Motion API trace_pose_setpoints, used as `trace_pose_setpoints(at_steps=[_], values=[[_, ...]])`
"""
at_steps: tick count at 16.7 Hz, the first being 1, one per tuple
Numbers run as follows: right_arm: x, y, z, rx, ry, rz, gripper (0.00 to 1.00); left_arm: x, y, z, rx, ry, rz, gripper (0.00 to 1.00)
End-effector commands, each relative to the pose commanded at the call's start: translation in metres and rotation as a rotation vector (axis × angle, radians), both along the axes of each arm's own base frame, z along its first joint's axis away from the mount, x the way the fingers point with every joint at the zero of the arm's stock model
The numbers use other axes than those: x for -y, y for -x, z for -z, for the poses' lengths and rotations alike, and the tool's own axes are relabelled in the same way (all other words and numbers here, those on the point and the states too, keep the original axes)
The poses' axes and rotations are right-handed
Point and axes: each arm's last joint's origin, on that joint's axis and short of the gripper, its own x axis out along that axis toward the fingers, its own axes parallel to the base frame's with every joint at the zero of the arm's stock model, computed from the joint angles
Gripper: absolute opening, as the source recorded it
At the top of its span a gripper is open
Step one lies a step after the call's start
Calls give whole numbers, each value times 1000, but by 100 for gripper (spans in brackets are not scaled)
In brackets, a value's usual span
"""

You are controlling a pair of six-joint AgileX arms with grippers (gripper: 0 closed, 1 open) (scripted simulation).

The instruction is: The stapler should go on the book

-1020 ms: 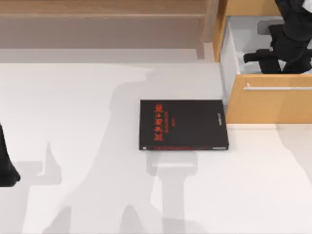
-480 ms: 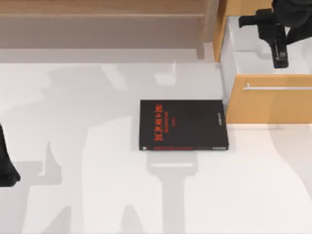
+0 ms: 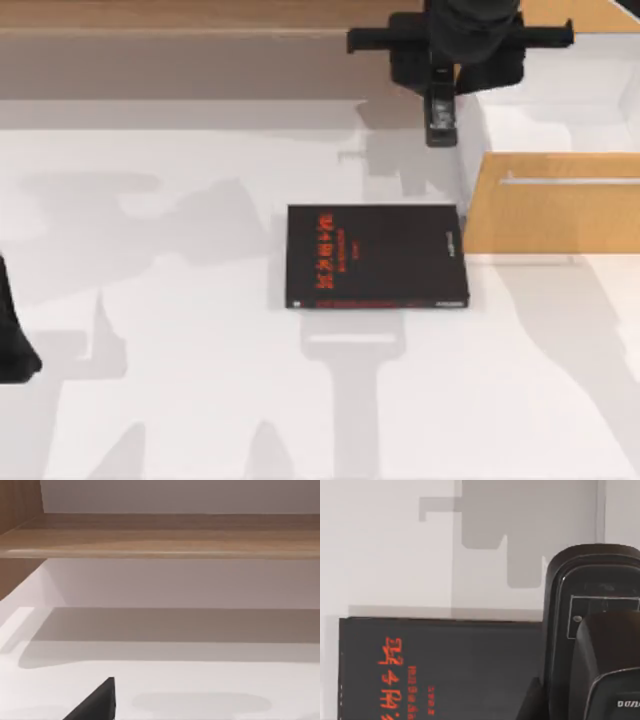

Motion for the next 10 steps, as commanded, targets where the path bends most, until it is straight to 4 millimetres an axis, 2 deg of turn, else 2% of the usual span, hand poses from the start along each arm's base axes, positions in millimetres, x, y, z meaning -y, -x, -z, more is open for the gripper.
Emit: trace_pose_setpoints(at_steps=[3,5,7,10], values=[[-33,15,21,-69,-22,-19,0,0,0,0,0,0,0,100],[-48,20,40,-126,-23,-23,0,0,0,0,0,0,0,100],[-55,20,61,-183,-16,-18,0,0,0,0,0,0,0,100],[-52,14,87,-251,-2,6,0,0,0,0,0,0,0,100]])
